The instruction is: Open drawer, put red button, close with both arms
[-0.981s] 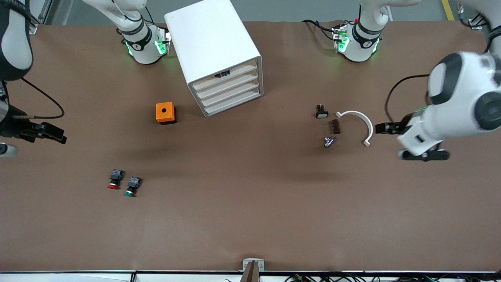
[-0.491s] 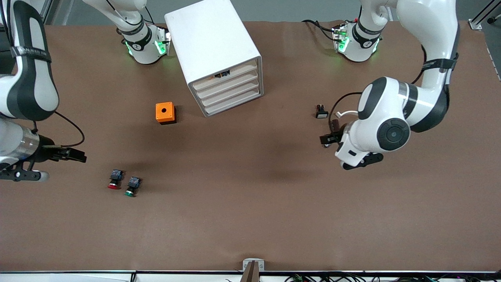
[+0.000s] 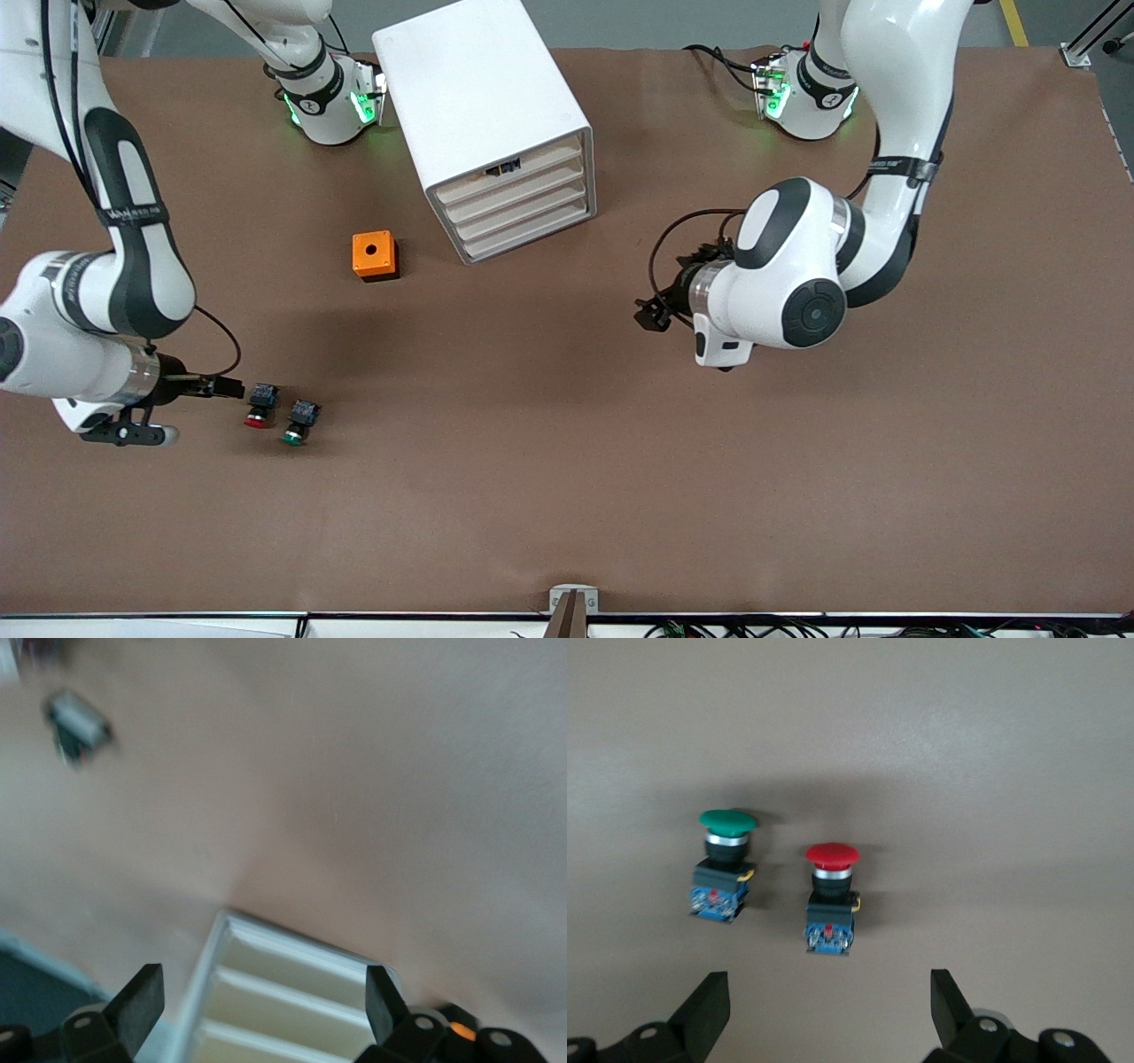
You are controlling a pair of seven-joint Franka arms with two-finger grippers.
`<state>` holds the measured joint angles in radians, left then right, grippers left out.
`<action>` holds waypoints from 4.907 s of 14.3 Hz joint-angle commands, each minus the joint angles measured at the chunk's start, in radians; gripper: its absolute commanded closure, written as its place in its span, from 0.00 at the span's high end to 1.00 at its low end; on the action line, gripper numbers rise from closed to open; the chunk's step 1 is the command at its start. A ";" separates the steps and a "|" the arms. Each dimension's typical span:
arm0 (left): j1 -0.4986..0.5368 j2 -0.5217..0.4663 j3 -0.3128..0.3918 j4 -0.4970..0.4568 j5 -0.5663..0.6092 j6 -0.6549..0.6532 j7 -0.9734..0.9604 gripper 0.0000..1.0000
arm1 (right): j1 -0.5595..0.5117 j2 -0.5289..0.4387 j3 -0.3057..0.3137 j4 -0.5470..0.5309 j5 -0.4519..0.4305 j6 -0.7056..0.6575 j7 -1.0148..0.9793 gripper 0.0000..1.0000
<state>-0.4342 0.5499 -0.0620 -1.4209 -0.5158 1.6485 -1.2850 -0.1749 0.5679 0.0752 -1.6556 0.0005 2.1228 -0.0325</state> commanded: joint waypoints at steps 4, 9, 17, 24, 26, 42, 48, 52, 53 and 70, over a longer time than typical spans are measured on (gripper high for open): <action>-0.021 0.119 -0.004 0.071 -0.280 -0.114 -0.454 1.00 | -0.018 0.135 0.012 0.017 0.068 0.077 -0.007 1.00; -0.021 0.205 -0.085 0.066 -0.374 -0.225 -0.770 0.99 | -0.020 0.153 0.012 0.007 0.090 0.072 -0.010 0.71; -0.021 0.383 -0.133 0.062 -0.484 -0.291 -1.034 0.76 | -0.017 0.145 0.012 0.013 0.088 0.062 -0.010 0.04; -0.064 0.423 -0.142 0.060 -0.503 -0.325 -1.033 0.62 | -0.002 0.066 0.014 0.076 0.079 -0.058 -0.010 0.04; -0.092 0.427 -0.142 0.060 -0.503 -0.325 -1.034 0.60 | 0.005 0.027 0.015 0.076 0.079 -0.076 -0.006 0.02; -0.132 0.430 -0.131 0.063 -0.521 -0.325 -1.053 0.14 | 0.228 -0.201 0.021 0.083 0.113 -0.438 0.694 0.01; -0.069 0.430 -0.121 0.069 -0.521 -0.325 -1.057 0.15 | 0.317 -0.259 0.018 0.077 0.219 -0.523 1.004 0.01; -0.041 0.423 -0.062 0.079 -0.524 -0.323 -1.053 0.17 | 0.441 -0.267 0.018 0.074 0.219 -0.509 1.250 0.01; -0.029 0.426 -0.061 0.095 -0.524 -0.323 -1.054 0.17 | 0.472 -0.267 0.018 0.074 0.219 -0.501 1.313 0.01; 0.005 0.401 -0.038 0.157 -0.520 -0.323 -0.567 0.99 | 0.873 -0.304 0.017 -0.223 0.219 0.032 1.924 0.00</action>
<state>-0.4301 0.9672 -0.1065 -1.2765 -1.0232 1.3354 -1.9807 0.6640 0.2986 0.1044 -1.8143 0.2090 2.0842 1.8320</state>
